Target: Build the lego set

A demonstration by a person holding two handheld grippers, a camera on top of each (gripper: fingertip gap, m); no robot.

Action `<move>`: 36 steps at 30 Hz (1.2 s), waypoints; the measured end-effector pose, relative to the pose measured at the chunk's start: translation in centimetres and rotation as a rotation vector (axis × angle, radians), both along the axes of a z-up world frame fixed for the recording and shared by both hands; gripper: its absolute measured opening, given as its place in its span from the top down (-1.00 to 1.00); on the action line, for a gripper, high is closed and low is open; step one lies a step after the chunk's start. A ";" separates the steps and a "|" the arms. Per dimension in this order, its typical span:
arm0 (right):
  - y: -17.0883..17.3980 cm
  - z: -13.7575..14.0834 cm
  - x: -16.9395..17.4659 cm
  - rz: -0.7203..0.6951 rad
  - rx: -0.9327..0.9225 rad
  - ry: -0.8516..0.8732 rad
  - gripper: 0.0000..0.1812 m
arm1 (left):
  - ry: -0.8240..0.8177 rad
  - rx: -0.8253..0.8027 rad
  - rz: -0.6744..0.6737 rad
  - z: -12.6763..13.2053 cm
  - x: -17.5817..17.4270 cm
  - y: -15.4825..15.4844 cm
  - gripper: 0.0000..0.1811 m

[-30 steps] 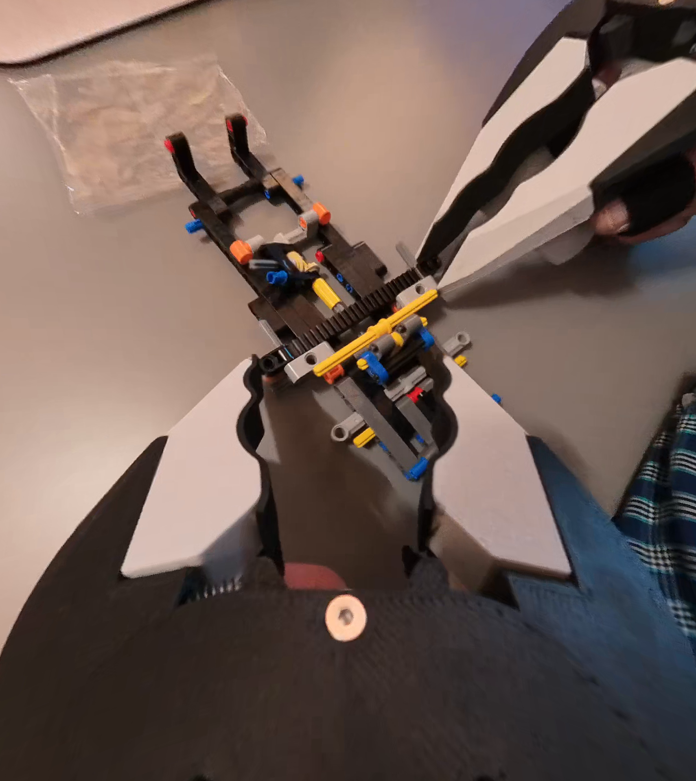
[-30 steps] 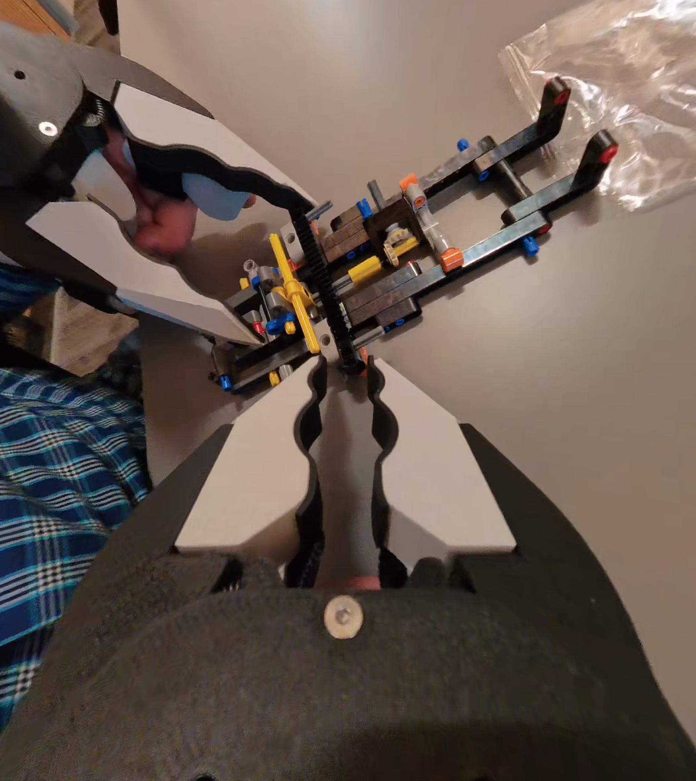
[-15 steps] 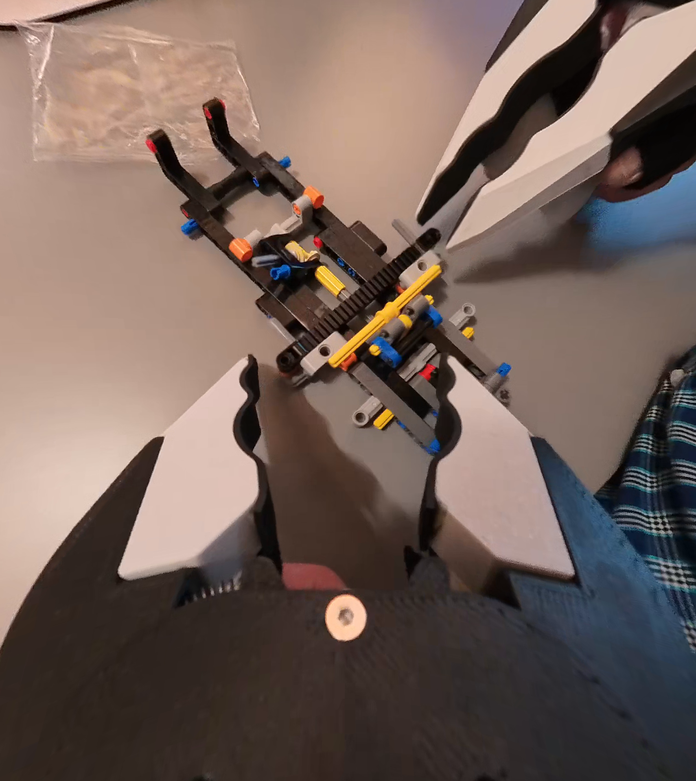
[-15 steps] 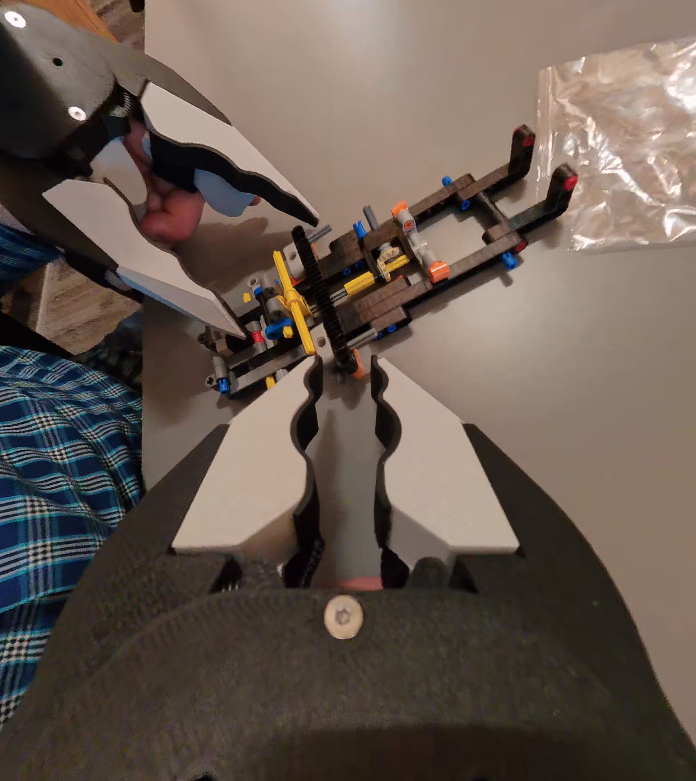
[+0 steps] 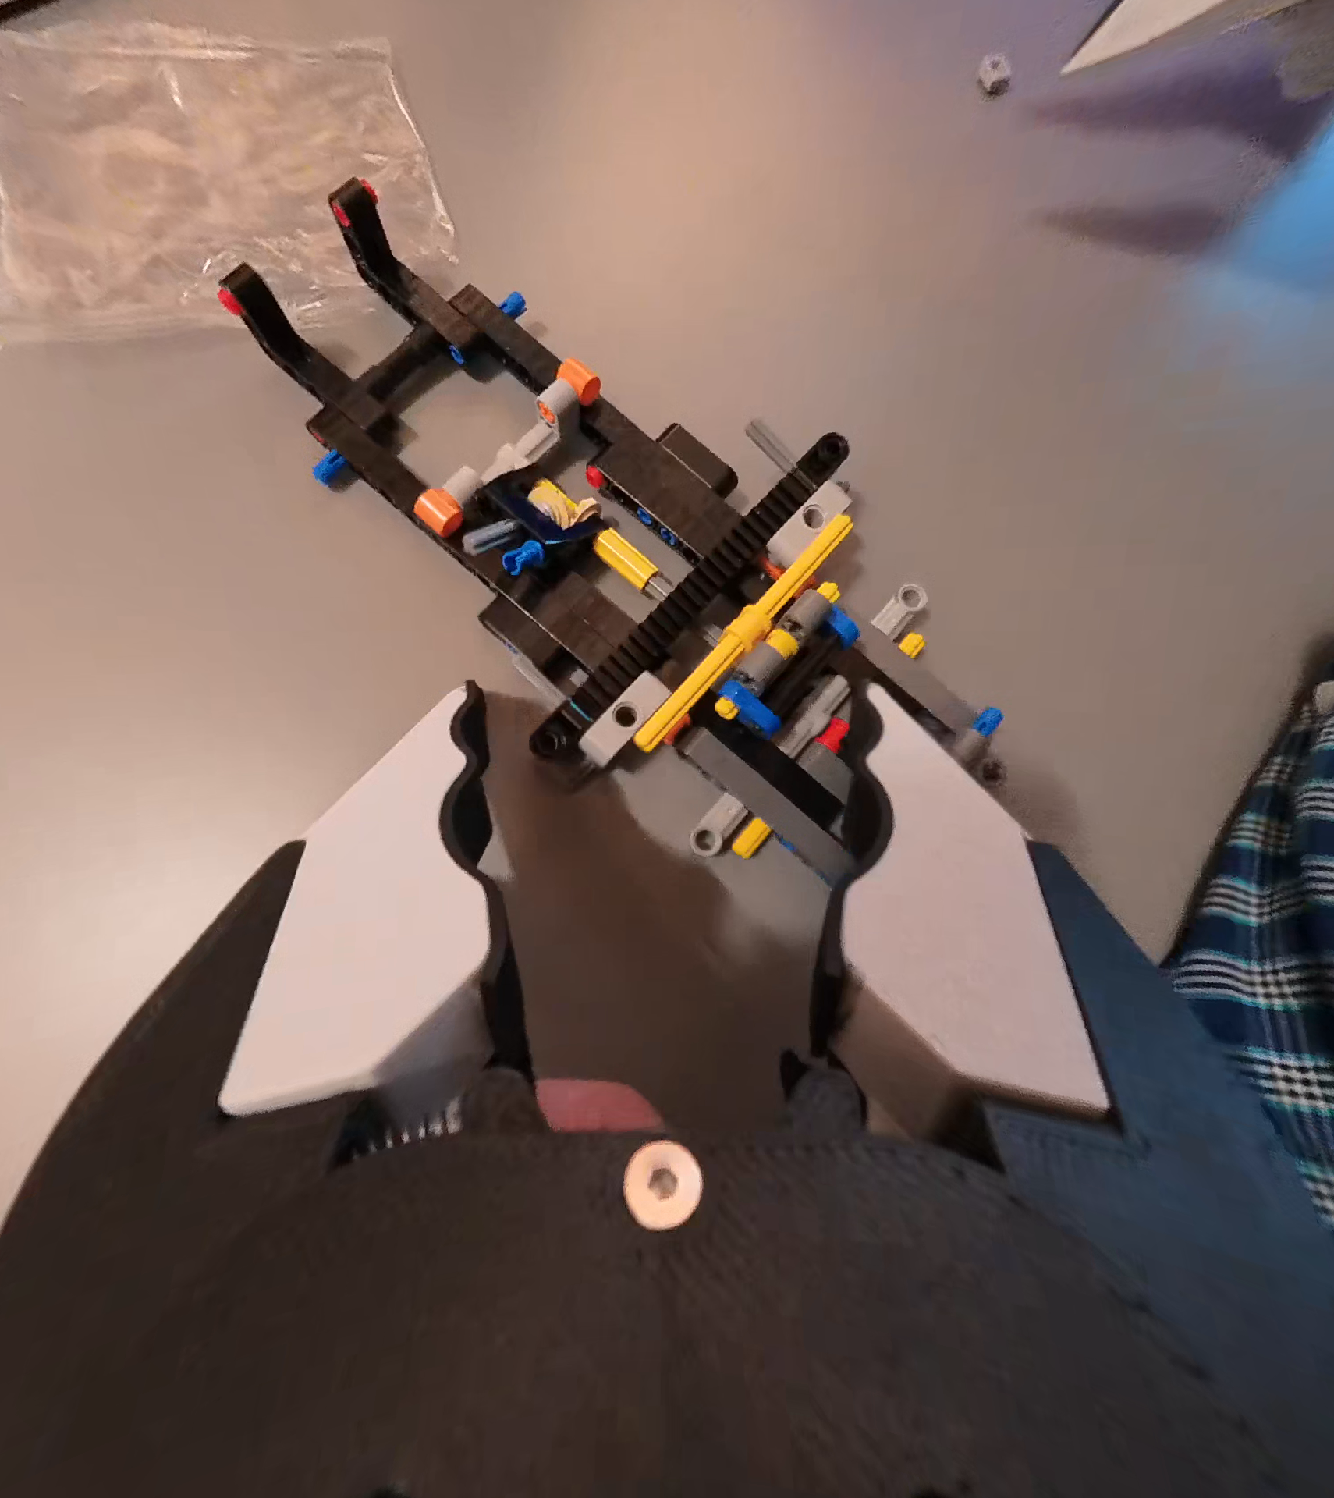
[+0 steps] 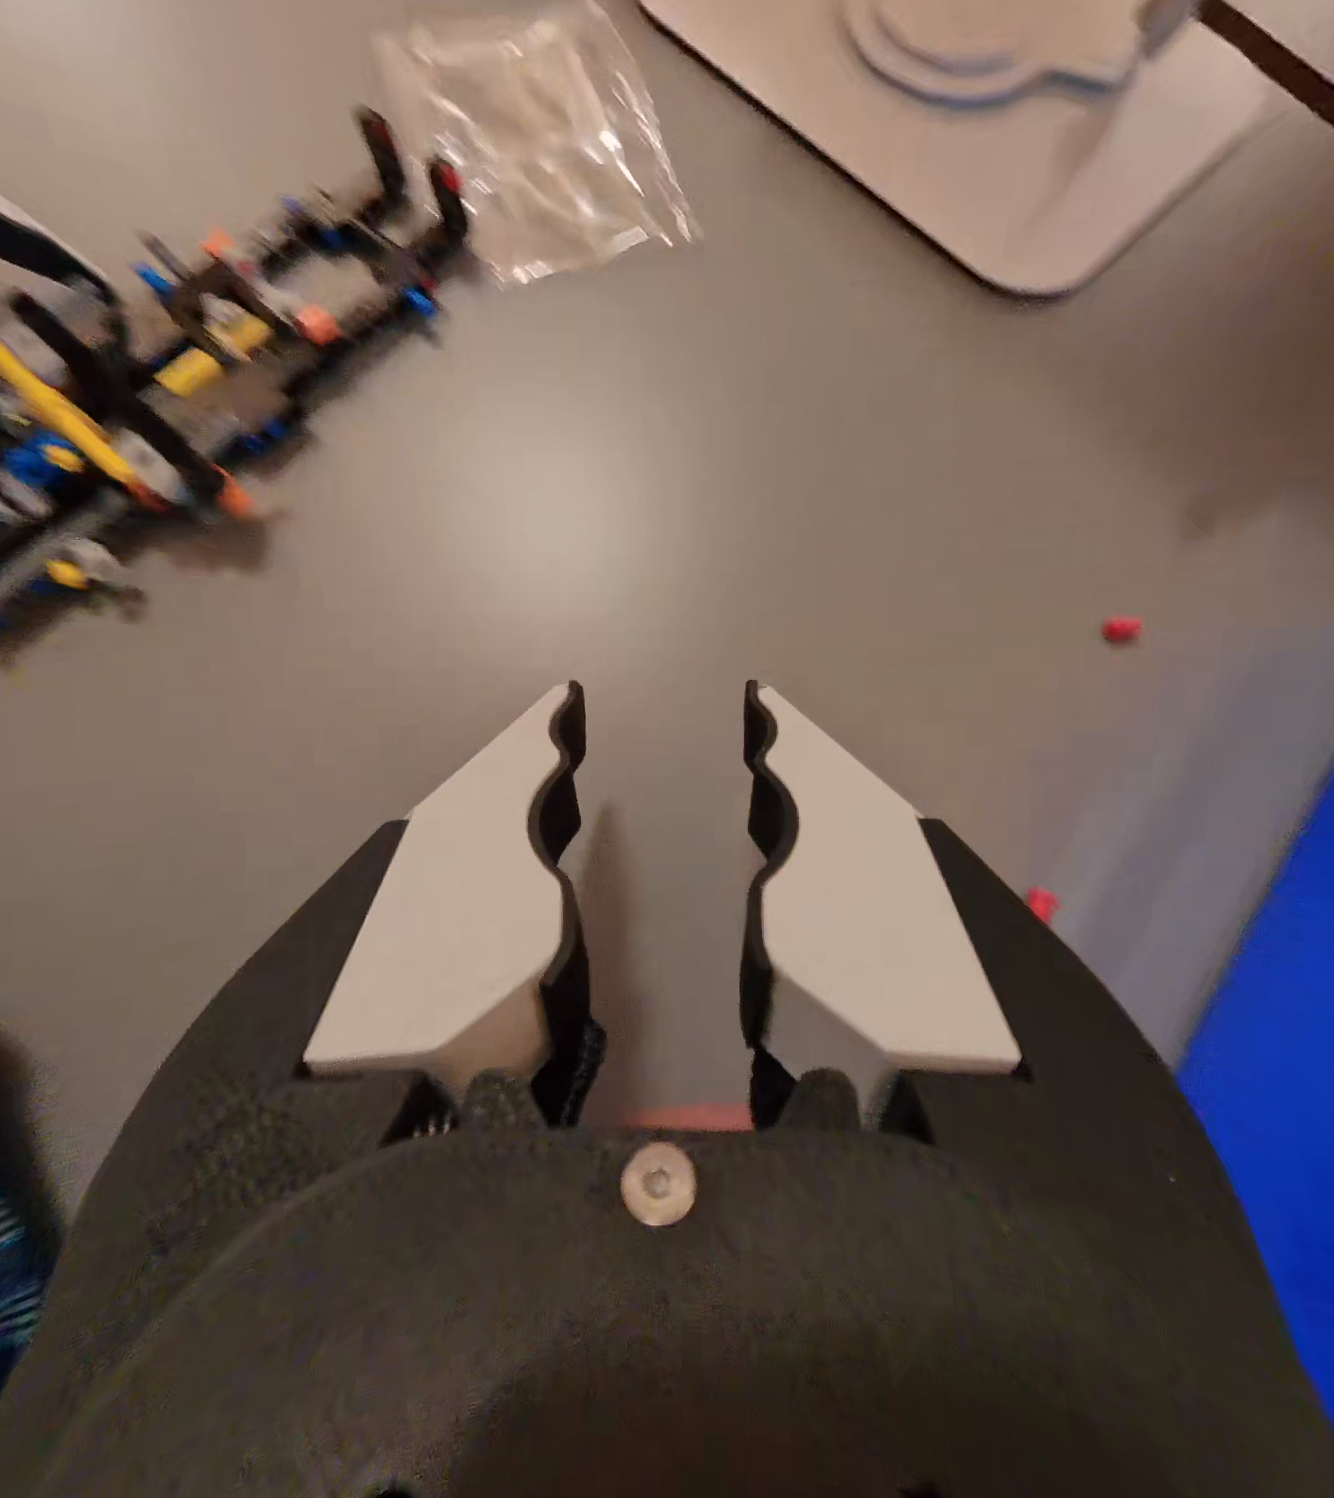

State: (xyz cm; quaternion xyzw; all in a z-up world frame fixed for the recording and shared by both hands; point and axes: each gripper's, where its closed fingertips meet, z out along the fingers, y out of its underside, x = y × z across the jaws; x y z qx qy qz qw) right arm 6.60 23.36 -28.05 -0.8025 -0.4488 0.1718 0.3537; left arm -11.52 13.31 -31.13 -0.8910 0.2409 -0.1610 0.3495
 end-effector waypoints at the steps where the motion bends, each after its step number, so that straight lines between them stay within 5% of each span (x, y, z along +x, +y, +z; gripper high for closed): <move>1: 0.3 -0.4 1.0 -0.041 0.030 -0.025 0.59 | 0.019 0.000 -0.016 -0.1 0.1 0.1 0.05; 8: 1.4 -2.9 3.3 -0.142 0.013 -0.045 0.56 | 0.054 -0.013 -0.130 -0.2 1.0 0.8 0.11; 17: 1.4 -3.4 1.3 -0.056 -0.050 0.019 0.78 | 0.095 -0.029 -0.390 -0.2 3.0 0.7 0.12; 22: 0.4 -2.5 0.9 -0.033 -0.015 0.061 0.64 | 0.157 -0.015 -0.523 0.1 3.8 1.4 0.12; 28: 2.7 -0.5 6.6 -0.282 0.166 0.047 0.70 | 0.102 0.036 -0.470 2.0 3.2 2.2 0.01; 36: 5.8 -1.9 9.6 -0.474 0.196 -0.055 0.78 | 0.122 0.127 -0.372 3.2 1.1 5.1 0.08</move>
